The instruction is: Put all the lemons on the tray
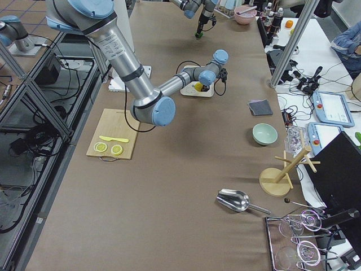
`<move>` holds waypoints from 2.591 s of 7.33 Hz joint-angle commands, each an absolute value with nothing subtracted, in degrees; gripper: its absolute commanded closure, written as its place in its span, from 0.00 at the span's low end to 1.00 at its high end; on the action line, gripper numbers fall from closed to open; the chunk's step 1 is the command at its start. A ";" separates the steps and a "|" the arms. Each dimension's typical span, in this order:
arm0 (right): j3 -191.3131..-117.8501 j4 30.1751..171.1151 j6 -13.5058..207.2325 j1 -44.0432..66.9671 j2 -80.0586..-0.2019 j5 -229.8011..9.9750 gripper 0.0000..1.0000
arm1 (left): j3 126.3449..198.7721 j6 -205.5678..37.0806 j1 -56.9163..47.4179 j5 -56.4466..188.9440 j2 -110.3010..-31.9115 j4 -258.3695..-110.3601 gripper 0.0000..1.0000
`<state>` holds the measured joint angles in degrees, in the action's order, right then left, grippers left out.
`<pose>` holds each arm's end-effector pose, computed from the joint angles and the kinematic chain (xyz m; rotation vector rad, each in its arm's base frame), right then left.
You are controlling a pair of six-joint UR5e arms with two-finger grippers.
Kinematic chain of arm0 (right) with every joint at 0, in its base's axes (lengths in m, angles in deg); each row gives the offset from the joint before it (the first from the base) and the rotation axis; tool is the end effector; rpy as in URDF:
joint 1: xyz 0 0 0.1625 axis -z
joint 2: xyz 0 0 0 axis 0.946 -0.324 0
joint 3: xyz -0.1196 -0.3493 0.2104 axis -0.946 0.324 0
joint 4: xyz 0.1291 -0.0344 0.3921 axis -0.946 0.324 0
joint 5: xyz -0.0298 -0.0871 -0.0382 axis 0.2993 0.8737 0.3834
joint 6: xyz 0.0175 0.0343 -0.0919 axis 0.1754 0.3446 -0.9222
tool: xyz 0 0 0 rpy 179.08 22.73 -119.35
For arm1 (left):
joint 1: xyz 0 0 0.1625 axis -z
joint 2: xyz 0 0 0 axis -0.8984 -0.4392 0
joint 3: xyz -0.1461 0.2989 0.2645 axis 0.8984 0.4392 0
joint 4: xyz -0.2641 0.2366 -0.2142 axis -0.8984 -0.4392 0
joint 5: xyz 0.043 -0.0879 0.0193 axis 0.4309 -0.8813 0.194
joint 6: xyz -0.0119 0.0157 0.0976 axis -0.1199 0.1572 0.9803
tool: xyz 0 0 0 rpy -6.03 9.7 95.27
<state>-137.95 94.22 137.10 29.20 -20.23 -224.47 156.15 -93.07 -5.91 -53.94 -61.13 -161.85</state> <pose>-0.5129 -0.5404 0.2883 -0.1600 -1.0737 -0.1979 0.2547 -0.5123 0.6002 -0.3062 0.8590 0.1990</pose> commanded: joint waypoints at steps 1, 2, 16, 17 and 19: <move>-137.70 93.86 137.23 29.35 -20.24 -224.26 0.05 | 160.17 -93.15 -5.33 -55.74 -59.16 -160.38 1.00; -137.70 93.86 137.23 29.08 -20.16 -224.26 0.01 | 164.19 -93.16 -4.80 -55.57 -59.33 -154.45 1.00; -157.03 102.34 109.85 -0.59 -52.84 -226.02 0.01 | 147.53 -122.16 -26.24 -53.28 -94.05 -176.10 1.00; -157.38 105.43 109.02 -3.15 -53.37 -225.93 0.01 | 147.53 -122.16 -26.24 -53.28 -94.05 -175.93 1.00; -157.21 115.43 101.07 -9.03 -54.43 -225.85 0.01 | 147.79 -122.42 -25.63 -53.28 -93.88 -175.75 0.02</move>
<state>-157.31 109.27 106.44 -5.32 -53.95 -225.93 147.60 -122.33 -26.02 -53.30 -94.04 -175.68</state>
